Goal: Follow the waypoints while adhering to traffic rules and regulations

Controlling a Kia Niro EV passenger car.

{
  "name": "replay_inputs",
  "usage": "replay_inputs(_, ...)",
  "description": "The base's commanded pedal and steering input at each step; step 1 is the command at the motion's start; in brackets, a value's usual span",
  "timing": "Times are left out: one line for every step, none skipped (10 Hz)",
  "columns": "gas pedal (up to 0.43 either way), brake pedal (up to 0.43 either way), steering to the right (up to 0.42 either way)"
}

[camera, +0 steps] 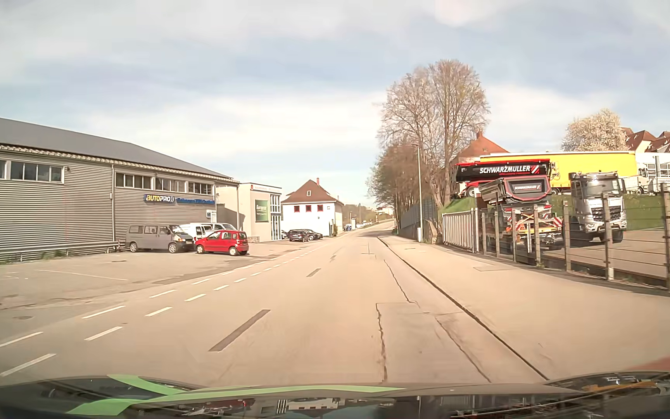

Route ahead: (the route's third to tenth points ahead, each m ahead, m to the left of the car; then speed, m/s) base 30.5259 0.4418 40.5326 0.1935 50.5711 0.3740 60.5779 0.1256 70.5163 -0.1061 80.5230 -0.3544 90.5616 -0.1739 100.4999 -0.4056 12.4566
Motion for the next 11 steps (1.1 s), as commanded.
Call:
replay_inputs(0.047,0.000,-0.005)
replay_inputs(0.047,0.000,-0.005)
replay_inputs(0.047,0.000,-0.004)
replay_inputs(0.059,0.000,-0.003)
replay_inputs(0.059,0.000,-0.002)
replay_inputs(0.067,0.000,-0.002)
replay_inputs(0.067,0.000,-0.001)
replay_inputs(0.067,0.000,-0.001)
replay_inputs(0.067,0.000,-0.001)
replay_inputs(0.067,0.000,-0.001)
replay_inputs(0.047,0.000,-0.001)
